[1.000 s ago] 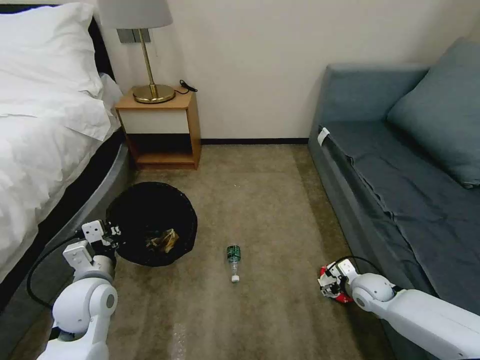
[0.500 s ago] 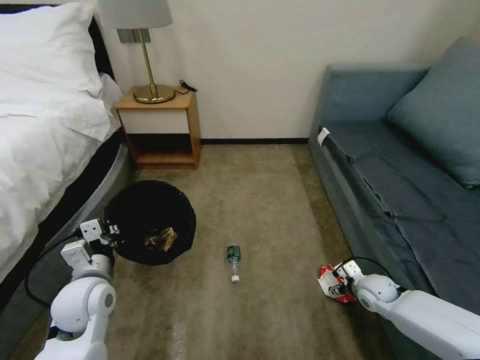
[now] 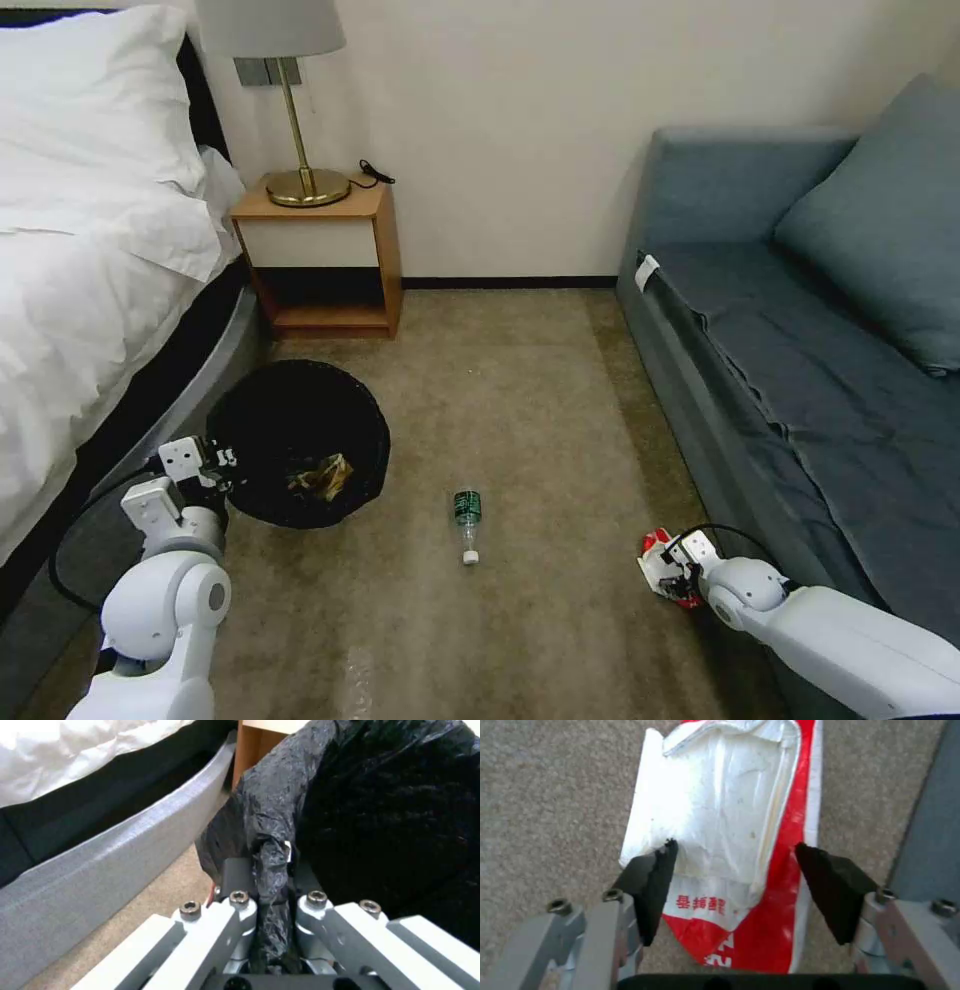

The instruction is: Pick up the trash bin, then pick up the garbage on the floor and place it into the trash bin.

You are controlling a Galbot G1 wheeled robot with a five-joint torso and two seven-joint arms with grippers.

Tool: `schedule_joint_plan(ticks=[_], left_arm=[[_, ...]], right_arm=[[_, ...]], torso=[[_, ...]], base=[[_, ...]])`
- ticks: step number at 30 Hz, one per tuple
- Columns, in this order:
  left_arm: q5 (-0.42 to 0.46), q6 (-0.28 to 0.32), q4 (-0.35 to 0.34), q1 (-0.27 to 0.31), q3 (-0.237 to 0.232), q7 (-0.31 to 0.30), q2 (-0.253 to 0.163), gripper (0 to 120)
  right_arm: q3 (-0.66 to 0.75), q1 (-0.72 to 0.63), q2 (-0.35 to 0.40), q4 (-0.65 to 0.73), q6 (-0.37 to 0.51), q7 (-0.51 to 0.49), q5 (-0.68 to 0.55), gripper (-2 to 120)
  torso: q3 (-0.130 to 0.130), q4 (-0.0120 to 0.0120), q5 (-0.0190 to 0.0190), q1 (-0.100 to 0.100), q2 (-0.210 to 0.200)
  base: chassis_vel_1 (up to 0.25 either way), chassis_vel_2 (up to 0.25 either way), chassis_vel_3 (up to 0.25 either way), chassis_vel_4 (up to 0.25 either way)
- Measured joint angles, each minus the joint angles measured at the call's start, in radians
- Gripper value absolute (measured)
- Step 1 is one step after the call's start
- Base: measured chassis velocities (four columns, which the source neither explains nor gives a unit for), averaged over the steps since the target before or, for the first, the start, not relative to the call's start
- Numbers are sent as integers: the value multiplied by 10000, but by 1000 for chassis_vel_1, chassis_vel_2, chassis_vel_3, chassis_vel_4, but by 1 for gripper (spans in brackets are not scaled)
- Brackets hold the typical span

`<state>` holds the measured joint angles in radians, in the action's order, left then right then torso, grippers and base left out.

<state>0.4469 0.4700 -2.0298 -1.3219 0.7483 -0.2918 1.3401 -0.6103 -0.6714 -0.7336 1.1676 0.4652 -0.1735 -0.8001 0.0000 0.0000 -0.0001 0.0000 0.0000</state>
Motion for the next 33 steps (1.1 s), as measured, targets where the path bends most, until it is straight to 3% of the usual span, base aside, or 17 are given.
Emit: schedule_joint_plan(ticks=[3,4,9,11,13,15,18,33], left_arm=[[0,-11,38,21,0,0,0,4],[0,-29,67,26,0,0,0,4],[0,-66,129,41,0,0,-5,4],[-1,-81,166,76,0,3,-24,4],[-1,-81,168,80,0,3,-25,4],[-1,-84,182,96,-11,6,-23,4],[-1,-84,189,101,-23,13,-26,4],[0,-121,208,108,-67,27,10,4]], right_arm=[[-20,-11,-94,-177,-105,64,96,57],[-25,-28,-145,-276,-170,104,157,50],[-17,-92,-174,-327,-238,128,193,36],[0,-113,-128,-299,-280,122,190,23],[1,-114,-116,-290,-280,120,188,21],[29,-132,-3,-252,-322,67,186,8],[85,-182,26,-189,-377,23,176,1],[676,-405,613,1593,-596,-478,-723,0]], torso=[[-1,0,-3,0,1],[-1,0,-6,-1,3],[-2,2,-1,-1,4],[0,4,12,0,2],[0,4,12,0,2],[1,-2,0,0,1],[1,-4,3,0,1],[1,-2,1,0,-1]], base=[[0,0,0,0],[0,0,0,0],[0,0,0,0],[0,0,0,0],[0,0,0,0],[0,0,0,0],[0,0,0,0],[0,0,0,0]])
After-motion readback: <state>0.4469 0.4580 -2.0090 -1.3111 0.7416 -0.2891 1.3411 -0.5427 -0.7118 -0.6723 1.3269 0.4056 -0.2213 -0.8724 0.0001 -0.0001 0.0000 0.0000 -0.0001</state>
